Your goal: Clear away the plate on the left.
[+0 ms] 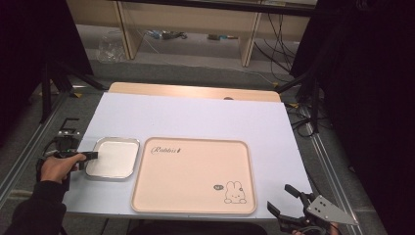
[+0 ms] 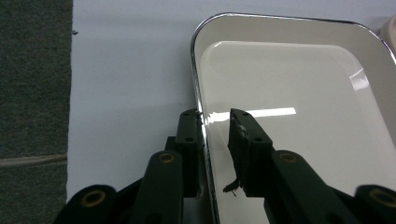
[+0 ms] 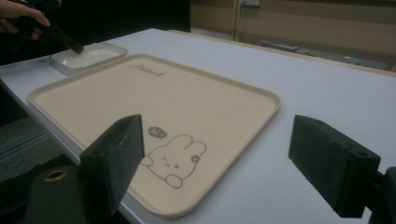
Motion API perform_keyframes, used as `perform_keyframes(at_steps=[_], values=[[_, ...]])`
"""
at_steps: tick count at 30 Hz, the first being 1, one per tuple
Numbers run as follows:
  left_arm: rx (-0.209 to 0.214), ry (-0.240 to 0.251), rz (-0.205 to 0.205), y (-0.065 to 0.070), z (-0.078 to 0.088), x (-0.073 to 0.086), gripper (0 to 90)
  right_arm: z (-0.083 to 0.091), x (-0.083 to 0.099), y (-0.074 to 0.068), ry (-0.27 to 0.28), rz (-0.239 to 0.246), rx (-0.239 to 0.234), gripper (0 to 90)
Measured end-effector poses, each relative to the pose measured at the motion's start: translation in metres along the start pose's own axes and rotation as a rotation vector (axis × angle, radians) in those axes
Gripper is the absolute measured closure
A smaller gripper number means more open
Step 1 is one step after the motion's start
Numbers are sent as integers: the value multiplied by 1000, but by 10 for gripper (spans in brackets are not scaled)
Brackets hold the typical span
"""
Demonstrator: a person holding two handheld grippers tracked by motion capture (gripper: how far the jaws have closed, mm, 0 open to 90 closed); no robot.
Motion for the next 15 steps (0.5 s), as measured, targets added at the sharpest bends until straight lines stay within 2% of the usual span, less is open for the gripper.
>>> perform_keyframes(at_steps=[3, 5, 7, 9, 11, 12, 13, 14, 15], values=[[13, -10, 5, -3, 0, 0, 775, 1, 1, 0, -18, -3, 0, 192], [19, 0, 25, -5, 1, -1, 812, 2, 2, 1, -34, 13, 11, 192], [23, 4, 9, -7, 2, -2, 850, 1, 1, 1, -17, 6, 5, 193], [23, 23, 18, -7, 2, -2, 859, 1, 1, 1, -13, 13, 9, 197], [50, 67, 43, -6, 3, -5, 874, 0, 1, 1, -3, 6, 10, 203], [44, 79, 41, -6, 3, -6, 876, 2, 2, -1, -32, -22, 0, 203], [40, 79, 41, -5, 3, -7, 876, 2, 2, 0, -30, -16, -1, 205], [46, 79, 39, -6, 3, -7, 877, 1, 0, 2, -2, -2, 13, 206], [51, 85, 40, -6, 4, -8, 877, 2, 1, -1, -21, -35, 8, 206]])
Point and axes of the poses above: each handheld gripper's, and its own axes: z roughly backward along the jaws, x roughly out of its underside, y roughly to its right, the point moved 7 cm from there along -z, roughly forward along the jaws, and after that the axes turned 8 degrees about x, right-handed, at the moved point
